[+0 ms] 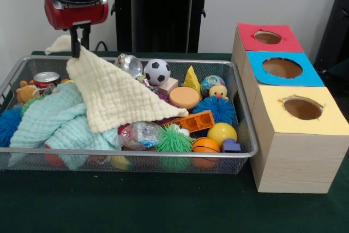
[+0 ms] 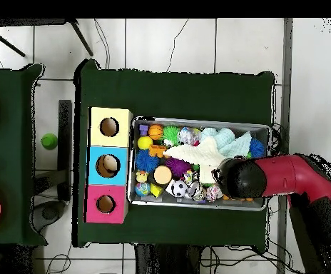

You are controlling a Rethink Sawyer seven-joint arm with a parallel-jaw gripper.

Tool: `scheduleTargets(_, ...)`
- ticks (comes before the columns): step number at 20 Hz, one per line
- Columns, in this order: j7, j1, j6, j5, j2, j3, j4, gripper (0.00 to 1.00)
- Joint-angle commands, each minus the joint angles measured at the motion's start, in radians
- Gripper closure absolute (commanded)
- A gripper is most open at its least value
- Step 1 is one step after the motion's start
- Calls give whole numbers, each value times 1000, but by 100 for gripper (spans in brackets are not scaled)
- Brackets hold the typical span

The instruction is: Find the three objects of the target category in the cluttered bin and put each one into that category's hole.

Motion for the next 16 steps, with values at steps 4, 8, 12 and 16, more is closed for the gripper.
scheduleTargets(4,-414,-9,206,-107,82,3,-50,100)
scheduleTargets(8,-430,16,236,-153,86,-13,-70,100)
scheduleTargets(12,-439,26,256,-178,70,-20,-64,100)
scheduleTargets(16,-452,32,281,-180,76,-15,-77,100)
